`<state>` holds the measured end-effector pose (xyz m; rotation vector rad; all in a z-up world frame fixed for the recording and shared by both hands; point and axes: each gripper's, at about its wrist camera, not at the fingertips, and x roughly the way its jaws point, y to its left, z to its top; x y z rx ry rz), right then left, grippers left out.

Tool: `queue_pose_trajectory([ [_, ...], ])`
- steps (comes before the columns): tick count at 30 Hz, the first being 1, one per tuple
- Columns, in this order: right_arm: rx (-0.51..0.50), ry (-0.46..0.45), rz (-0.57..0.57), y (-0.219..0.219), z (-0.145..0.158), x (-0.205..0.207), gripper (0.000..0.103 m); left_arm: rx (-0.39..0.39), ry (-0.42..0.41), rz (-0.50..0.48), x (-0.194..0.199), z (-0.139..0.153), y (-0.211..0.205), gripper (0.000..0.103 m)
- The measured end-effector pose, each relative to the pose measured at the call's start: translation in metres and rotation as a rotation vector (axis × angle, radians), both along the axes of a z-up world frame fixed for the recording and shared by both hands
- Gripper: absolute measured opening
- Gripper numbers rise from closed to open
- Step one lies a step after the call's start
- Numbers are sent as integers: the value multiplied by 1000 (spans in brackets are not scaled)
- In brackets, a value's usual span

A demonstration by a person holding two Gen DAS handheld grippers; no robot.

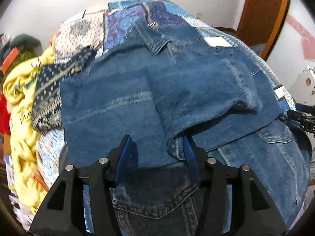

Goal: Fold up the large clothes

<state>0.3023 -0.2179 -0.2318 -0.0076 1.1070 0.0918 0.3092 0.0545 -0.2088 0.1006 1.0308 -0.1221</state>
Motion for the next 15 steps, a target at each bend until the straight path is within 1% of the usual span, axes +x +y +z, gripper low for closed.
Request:
queue_pose_trajectory([
  [2,7,-24,14,3,8,-1,77,3,-27,-21,0,9,-5,65],
  [4,41,-45,25,6,17,-3,77,3,-44,-51,2,17,-14,68],
  [7,61,-72,43,16,27,-4,77,16,-46,-112,5,21,-35,69],
  [9,68,-82,62,24,30,-4,77,50,-45,-167,7,18,-54,69],
  [10,73,-84,75,28,31,-4,77,86,-43,-207,7,14,-67,69],
  [12,76,-84,97,35,30,-4,77,142,-46,-255,8,7,-83,71],
  [13,73,-83,107,38,29,-4,77,192,-51,-285,10,0,-94,72],
  [15,67,-76,119,42,27,-3,77,254,-56,-301,14,-12,-107,74],
])
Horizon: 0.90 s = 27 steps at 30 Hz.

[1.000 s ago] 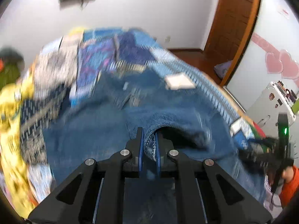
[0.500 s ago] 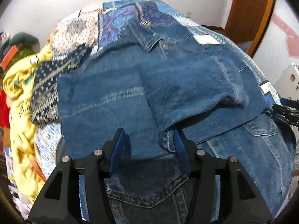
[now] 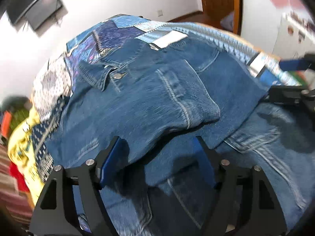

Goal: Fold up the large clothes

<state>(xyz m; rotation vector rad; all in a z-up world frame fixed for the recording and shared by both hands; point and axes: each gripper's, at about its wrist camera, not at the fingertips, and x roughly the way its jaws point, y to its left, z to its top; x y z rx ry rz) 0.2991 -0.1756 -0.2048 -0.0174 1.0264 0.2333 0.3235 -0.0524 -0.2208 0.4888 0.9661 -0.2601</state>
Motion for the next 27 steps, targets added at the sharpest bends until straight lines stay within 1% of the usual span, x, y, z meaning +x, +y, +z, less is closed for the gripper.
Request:
queue_pose_trajectory([
  [2,-4,9,3,3,-3,2,77,20,-1,-6,6,-6,-7,74],
  [5,-6,23,3,5,-8,5,77,-7,-2,-3,20,-6,-10,73],
  [6,-5,26,2,4,-9,5,77,-16,-1,-3,23,-7,-11,71],
  [8,-2,31,-1,4,-10,6,77,-57,-1,-25,28,-3,-13,42],
  [10,0,34,-5,3,-11,6,77,-73,-9,-32,29,1,-14,38],
  [11,0,34,-7,2,-11,6,77,-100,-21,-33,28,6,-13,35],
  [13,-3,32,-10,1,-10,6,77,-167,-22,-21,28,16,-5,33],
  [14,-4,32,-11,0,-10,7,77,-221,-25,3,28,24,5,32],
  [15,-5,31,-12,-1,-10,7,77,-246,-29,19,29,29,10,32],
  [16,-7,30,-14,-1,-10,7,77,-291,-39,51,29,38,23,32],
  [19,-10,30,-18,-2,-12,8,77,-375,-70,118,26,58,55,32],
  [21,-11,39,-17,-1,-18,11,79,-399,-106,164,20,69,78,32],
  [23,-47,83,-27,1,-31,16,79,-412,-140,222,12,78,104,32],
  [25,-37,119,-20,2,-41,18,79,-417,-149,275,6,79,127,32],
  [27,-27,139,-23,3,-46,17,79,-400,-147,330,-1,74,148,32],
])
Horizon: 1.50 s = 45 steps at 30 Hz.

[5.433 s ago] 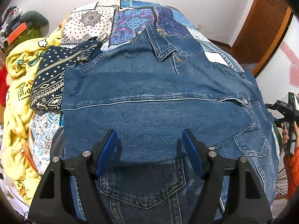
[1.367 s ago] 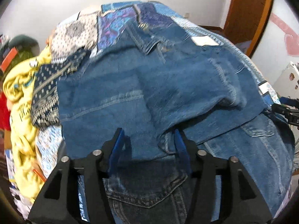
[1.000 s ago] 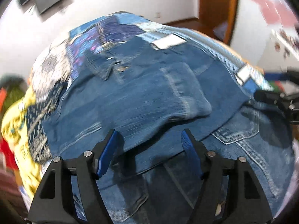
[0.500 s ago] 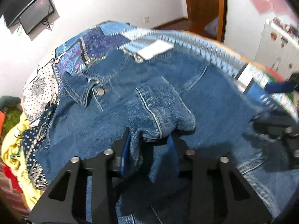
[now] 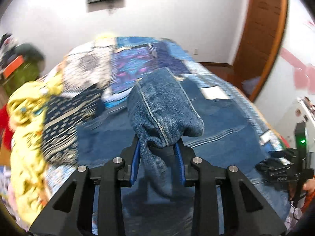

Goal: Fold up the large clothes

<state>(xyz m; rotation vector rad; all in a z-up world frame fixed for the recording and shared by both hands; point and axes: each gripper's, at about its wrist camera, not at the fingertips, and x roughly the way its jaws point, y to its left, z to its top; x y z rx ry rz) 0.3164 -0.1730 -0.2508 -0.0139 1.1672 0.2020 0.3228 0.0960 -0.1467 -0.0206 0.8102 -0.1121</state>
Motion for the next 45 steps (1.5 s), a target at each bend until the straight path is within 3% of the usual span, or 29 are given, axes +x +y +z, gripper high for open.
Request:
queue_pose_trajectory([
  [6,-32,-7,-6,5,4,0,80,-58,147,67,-17,-46,40,32],
  [9,-54,-13,-4,8,4,-1,80,-32,203,91,-25,-68,44,36],
  [13,-65,-16,-7,9,3,0,80,38,213,134,-38,-81,53,49],
  [14,-63,-14,-11,9,2,0,80,56,211,150,-41,-82,57,57],
  [16,-57,-11,-19,8,2,-1,80,55,202,173,-46,-83,65,63],
  [22,-62,-17,-27,8,5,-7,80,64,253,226,-59,-95,91,63],
  [27,-80,-54,-6,10,17,-17,80,89,241,238,-73,-83,96,63],
  [33,-137,-197,38,18,48,-36,80,83,150,218,-92,-42,89,64],
  [39,-155,-318,77,23,76,-57,85,75,70,175,-117,-9,73,72],
  [41,-136,-330,84,20,81,-65,86,64,60,161,-128,-4,68,79],
  [45,-116,-326,72,14,82,-75,86,34,65,137,-149,-7,62,84],
])
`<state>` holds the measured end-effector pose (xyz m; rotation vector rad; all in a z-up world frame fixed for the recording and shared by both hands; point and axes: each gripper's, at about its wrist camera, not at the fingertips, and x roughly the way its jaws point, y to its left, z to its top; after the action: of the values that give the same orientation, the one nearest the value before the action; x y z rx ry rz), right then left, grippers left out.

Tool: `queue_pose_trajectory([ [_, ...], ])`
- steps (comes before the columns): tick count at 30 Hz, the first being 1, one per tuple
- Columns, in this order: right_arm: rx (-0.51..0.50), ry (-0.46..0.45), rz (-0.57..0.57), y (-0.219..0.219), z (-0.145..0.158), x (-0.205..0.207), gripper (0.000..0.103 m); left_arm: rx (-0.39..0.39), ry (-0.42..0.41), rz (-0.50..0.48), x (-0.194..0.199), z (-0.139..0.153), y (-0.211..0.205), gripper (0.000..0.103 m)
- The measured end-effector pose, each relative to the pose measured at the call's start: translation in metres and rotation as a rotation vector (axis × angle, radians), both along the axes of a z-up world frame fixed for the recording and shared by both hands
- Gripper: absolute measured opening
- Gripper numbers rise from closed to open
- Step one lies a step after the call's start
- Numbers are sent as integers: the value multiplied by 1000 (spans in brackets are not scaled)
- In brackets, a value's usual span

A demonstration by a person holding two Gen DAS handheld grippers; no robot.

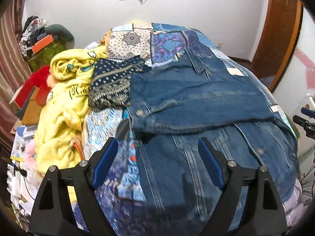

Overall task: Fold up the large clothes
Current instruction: 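Grasp the denim jacket hem with the left gripper while the right gripper grasps the hem too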

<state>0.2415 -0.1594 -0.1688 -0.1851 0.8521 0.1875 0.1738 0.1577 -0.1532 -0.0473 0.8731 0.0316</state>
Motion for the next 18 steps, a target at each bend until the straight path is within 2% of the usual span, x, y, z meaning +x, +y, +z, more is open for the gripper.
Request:
queue_pose_trajectory([
  [6,25,54,-17,-20,-10,-23,86,-46,85,23,-26,-30,7,84],
  [13,68,198,-94,-50,-46,-40,86,-255,233,95,-39,-81,26,84],
  [18,197,293,-142,-71,-64,-46,86,-405,303,134,-45,-112,29,84],
])
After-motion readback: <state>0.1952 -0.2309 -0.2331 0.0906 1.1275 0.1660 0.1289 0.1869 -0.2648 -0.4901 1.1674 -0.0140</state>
